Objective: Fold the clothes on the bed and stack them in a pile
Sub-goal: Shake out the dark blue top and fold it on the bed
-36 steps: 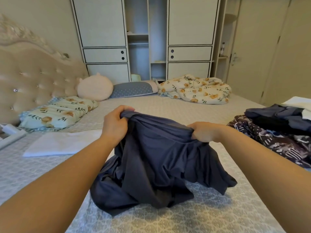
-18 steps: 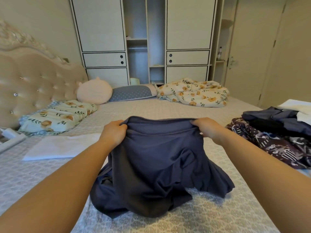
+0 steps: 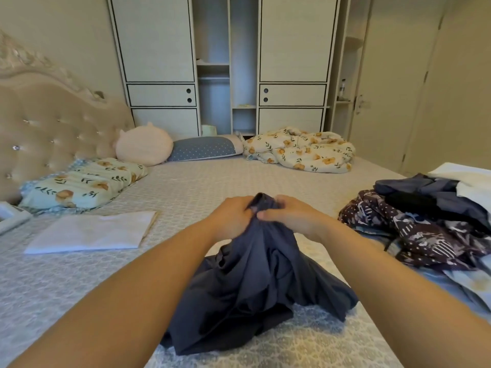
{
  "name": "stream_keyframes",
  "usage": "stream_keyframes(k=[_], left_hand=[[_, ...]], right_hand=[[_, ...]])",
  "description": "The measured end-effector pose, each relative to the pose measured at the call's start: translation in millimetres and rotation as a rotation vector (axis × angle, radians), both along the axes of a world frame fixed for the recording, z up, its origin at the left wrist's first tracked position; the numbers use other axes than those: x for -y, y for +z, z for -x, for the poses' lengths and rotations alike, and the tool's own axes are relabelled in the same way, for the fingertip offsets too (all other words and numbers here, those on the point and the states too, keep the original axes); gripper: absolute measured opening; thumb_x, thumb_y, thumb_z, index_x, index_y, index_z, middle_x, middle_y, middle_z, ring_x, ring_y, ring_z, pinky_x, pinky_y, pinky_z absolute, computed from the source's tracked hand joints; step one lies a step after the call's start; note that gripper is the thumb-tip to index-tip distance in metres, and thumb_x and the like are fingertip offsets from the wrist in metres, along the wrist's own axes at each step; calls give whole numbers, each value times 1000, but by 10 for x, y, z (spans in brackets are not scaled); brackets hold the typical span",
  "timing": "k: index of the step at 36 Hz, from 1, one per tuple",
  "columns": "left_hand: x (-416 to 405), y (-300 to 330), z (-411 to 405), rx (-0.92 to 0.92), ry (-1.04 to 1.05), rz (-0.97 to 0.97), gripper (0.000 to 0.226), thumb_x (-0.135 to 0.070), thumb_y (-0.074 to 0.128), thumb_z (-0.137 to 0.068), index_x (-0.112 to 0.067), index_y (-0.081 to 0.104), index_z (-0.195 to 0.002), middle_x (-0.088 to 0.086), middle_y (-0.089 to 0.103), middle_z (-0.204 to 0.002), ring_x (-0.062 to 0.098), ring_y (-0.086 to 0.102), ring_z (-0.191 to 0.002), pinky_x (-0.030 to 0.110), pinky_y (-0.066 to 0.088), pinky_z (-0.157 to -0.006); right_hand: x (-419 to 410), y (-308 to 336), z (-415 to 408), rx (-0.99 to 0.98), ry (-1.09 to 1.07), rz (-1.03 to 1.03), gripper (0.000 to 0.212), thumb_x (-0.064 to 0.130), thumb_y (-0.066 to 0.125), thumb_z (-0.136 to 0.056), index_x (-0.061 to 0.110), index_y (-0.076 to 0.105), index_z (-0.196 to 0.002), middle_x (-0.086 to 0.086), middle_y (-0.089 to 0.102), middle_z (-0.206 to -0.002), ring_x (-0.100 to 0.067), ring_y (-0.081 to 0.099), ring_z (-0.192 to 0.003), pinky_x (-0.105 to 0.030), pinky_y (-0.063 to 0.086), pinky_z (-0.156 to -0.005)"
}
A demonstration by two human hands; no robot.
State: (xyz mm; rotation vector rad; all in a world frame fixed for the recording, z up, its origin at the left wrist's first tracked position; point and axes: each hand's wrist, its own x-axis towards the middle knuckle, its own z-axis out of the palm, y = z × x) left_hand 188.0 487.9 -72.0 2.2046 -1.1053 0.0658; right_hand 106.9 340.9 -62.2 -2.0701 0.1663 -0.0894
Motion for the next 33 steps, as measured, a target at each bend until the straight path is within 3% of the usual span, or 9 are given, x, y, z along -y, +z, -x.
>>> stream_keyframes(k=[5, 8, 10, 15, 20, 24, 28, 31, 33], left_hand=[[-83, 134, -87, -96, 166, 314, 25, -16, 34, -103, -15, 56, -114, 1, 58, -109, 16, 52, -97, 19, 32, -73], [-233, 224, -188, -38, 295, 385, 25, -11, 34, -101, -12, 56, -114, 4, 57, -108, 14, 47, -93, 17, 29, -69], [-349, 264, -252, -21, 360, 385, 27, -11, 35, -100, -10, 56, -116, 7, 58, -112, 14, 46, -92, 20, 29, -73], [-524, 314, -326, -6, 417, 409, 21, -16, 39, -96, -22, 58, -100, 5, 61, -109, 16, 49, -92, 28, 34, -76], [-589, 340, -280, -65, 316, 376, 11, -43, 54, -86, -38, 62, -92, -12, 63, -99, 9, 55, -92, 27, 37, -78], [-502, 250, -265, -75, 391, 171, 22, -33, 56, -90, -15, 64, -101, 2, 65, -98, 22, 58, -94, 30, 37, -75], [-273, -77, -13, -298, 306, 6, 24, -25, 50, -95, -6, 62, -104, 15, 64, -101, 31, 59, -95, 33, 41, -76], [-22, -522, 311, -351, 85, -204, 23, -20, 49, -94, -4, 63, -103, 16, 64, -100, 27, 59, -92, 32, 40, -73], [157, -805, 557, -391, -115, -381, 17, -18, 52, -92, -6, 63, -97, 16, 64, -98, 23, 56, -88, 34, 38, -72]], right_hand=[[220, -338, 81, -243, 48, 455, 25, 25, 67, -87, 12, 67, -109, -5, 66, -108, -21, 60, -101, -25, 41, -79], [350, -427, 87, -309, -53, 595, 25, 33, 55, -95, 13, 60, -81, -4, 58, -85, -22, 54, -89, -24, 36, -61], [390, -355, 70, -292, -128, 659, 36, 36, 51, -97, 16, 47, -67, 1, 47, -72, -20, 47, -82, -24, 31, -54], [296, -62, -15, -124, -248, 745, 28, 35, 50, -97, 14, 64, -85, -3, 60, -85, -25, 57, -88, -27, 38, -63], [259, 169, -49, 198, -440, 268, 20, 20, 46, -98, 22, 63, -87, -9, 72, -80, -23, 69, -73, -41, 54, -80], [231, 216, -69, 301, -470, 86, 27, 15, 38, -100, 21, 64, -107, -7, 67, -111, -27, 59, -107, -43, 48, -95], [327, -70, -35, 189, -550, 90, 38, 22, 32, -102, 14, 48, -135, -9, 44, -144, -30, 42, -128, -39, 35, -105], [446, -385, 35, 26, -646, -209, 29, 35, 33, -101, 10, 46, -108, -16, 49, -120, -34, 46, -102, -51, 43, -98], [530, -616, 135, -87, -704, -405, 39, 47, 42, -96, 12, 42, -112, -9, 45, -114, -34, 45, -104, -53, 45, -94]])
